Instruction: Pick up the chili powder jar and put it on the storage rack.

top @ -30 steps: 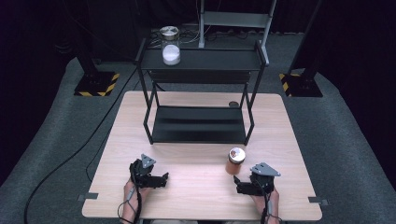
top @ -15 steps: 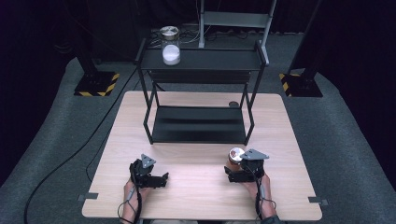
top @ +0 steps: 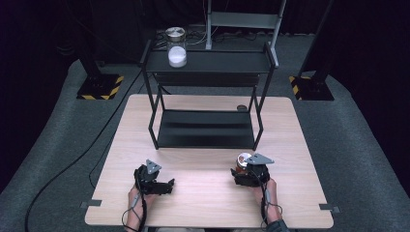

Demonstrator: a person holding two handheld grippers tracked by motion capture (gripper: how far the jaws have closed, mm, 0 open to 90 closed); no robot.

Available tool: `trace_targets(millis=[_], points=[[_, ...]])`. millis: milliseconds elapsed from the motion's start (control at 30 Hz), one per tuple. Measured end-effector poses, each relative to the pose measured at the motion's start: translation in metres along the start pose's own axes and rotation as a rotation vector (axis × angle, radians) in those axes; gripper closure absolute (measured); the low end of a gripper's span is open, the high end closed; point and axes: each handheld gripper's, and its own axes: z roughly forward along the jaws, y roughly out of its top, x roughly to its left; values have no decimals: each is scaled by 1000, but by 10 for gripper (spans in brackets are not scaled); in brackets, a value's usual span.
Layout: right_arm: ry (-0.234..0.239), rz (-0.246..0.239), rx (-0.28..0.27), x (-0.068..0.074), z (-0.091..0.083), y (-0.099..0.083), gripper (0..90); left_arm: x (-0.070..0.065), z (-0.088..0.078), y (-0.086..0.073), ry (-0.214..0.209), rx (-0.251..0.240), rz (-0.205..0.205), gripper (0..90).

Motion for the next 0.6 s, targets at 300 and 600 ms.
trace_targets(millis=[300, 600], points=[[-5, 4, -26, 2, -1, -7, 305, 0, 0, 0, 0, 0, 0, 2], [-6, -16, -4, 4, -1, -1, 306, 0, 0, 0, 1, 1, 1, 2]])
